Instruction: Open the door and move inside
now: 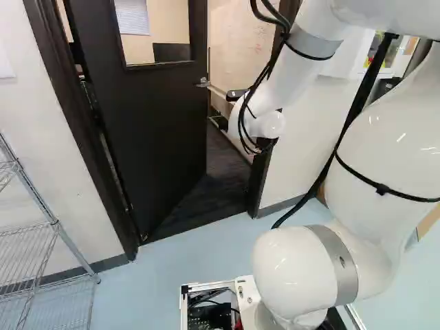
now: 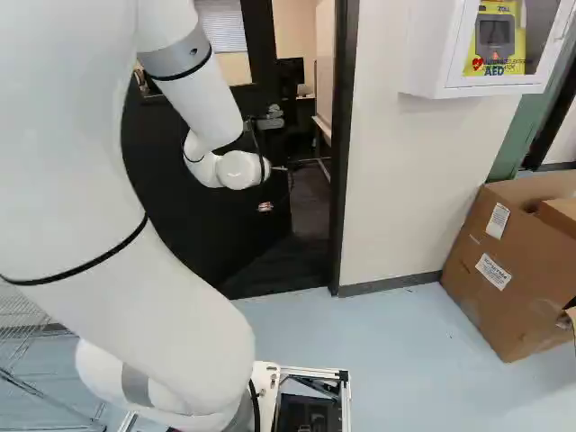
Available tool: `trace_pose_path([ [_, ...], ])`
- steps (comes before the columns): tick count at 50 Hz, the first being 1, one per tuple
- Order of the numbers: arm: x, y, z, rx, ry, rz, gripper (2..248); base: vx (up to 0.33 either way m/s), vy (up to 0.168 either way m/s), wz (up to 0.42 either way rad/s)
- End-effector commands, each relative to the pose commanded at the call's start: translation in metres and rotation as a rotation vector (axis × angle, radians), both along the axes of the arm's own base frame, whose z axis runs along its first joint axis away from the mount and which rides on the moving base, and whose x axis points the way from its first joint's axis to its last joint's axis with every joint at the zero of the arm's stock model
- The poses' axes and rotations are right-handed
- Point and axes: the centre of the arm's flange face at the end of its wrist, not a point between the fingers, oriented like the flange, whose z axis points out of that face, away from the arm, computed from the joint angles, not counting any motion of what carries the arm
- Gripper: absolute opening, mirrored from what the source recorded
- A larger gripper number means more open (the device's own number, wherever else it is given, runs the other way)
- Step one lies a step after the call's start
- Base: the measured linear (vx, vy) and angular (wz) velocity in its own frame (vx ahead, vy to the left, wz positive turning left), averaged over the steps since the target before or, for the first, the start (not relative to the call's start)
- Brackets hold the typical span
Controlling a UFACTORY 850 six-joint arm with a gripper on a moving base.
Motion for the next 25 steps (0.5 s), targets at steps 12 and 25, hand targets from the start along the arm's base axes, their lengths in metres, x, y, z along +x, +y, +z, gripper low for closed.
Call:
trace_pose_path([
  [12,0.0,0.0,0.0,0.0,0.0,0.0,247,0.0,0.0,0.0],
  [25,0.0,0.0,0.0,0.0,0.0,0.0,247,0.035,0.0,-0.004],
])
